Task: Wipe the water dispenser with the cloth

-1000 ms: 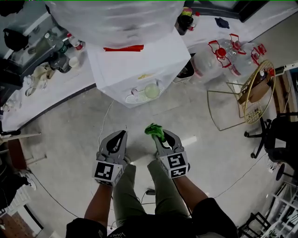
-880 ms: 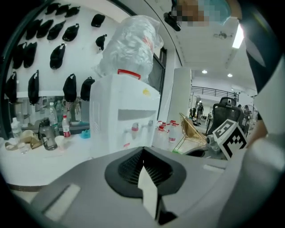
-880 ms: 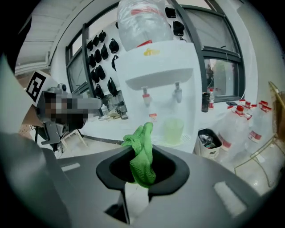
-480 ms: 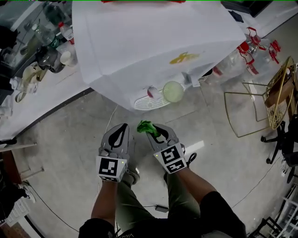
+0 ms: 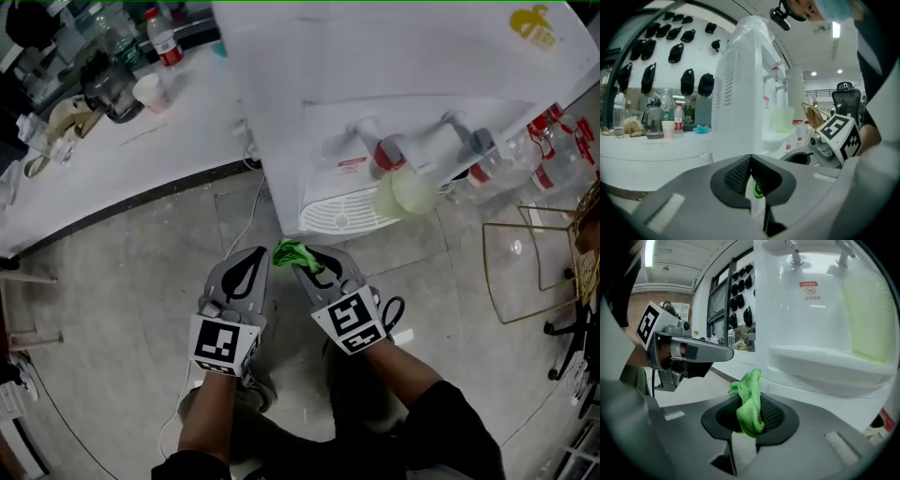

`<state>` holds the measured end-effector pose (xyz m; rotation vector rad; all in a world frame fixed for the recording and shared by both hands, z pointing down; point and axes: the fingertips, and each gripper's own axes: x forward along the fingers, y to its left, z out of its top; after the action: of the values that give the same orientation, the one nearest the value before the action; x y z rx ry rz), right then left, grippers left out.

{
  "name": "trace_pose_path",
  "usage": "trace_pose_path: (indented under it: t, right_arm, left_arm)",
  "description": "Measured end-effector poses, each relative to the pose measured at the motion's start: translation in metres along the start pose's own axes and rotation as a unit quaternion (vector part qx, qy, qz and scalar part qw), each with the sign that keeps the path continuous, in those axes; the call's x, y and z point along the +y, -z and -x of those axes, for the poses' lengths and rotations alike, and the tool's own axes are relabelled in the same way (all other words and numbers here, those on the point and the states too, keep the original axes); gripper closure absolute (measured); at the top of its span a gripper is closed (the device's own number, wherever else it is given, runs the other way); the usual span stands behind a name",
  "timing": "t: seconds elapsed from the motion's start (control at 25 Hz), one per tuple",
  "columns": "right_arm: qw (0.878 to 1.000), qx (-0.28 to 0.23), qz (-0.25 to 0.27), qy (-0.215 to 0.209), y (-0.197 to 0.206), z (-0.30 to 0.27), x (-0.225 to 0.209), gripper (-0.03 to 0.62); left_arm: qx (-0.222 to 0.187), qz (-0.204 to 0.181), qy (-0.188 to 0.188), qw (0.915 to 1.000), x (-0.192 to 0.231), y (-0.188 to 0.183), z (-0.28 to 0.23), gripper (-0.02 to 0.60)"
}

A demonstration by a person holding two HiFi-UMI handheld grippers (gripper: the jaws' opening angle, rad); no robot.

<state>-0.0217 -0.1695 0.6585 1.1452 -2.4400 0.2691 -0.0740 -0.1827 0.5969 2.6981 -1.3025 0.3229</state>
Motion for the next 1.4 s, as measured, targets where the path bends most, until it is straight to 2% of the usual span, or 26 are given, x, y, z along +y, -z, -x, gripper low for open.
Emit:
trace_pose_path:
  t: [0.16,0.32,0.48,0.68,0.88,1.12,1.28,1.4]
  right_arm:
    - [1.000,-0.014,0.014,0.002,-0.005,-0.014,-0.002,0.500]
    - [1.000,-0.006,0.021,0.000,0.000,-0.015,-0.012,0.500]
    - [1.000,-0.004,0.009,0.014,0.013,-0.003,-0.037,0.500]
    - [0.998,-0.002,-0.019,0.058,0.034,0.028,-0.094,0.500]
    - [0.992,0.013,-0.040,0.118,0.061,0.060,-0.160,0.500]
    - [0.979,0.039,-0.033,0.198,0.085,0.094,-0.221,0.499]
    - [0.964,0.050,-0.045,0.258,0.094,0.112,-0.254,0.500]
    - [0.960,0.048,-0.053,0.271,0.095,0.123,-0.257,0.500]
  left_arm:
    - [0.003,-0.010,-0.008,0.9999,-0.001,-0.016,0.011,0.580]
    - [-0.006,0.007,-0.023,0.9997,-0.003,-0.013,0.017,0.580]
    - [-0.012,-0.001,-0.017,0.9998,-0.011,-0.018,0.007,0.580]
    - [-0.002,-0.031,0.007,0.9995,-0.031,-0.015,-0.005,0.580]
    - [0.007,-0.051,0.034,0.9981,-0.049,-0.004,-0.009,0.580]
    - [0.034,-0.040,0.054,0.9972,-0.058,0.002,-0.008,0.578]
    - [0.041,-0.038,0.055,0.9969,-0.057,0.006,-0.004,0.579]
    - [0.049,-0.038,0.053,0.9967,-0.056,0.012,0.001,0.580]
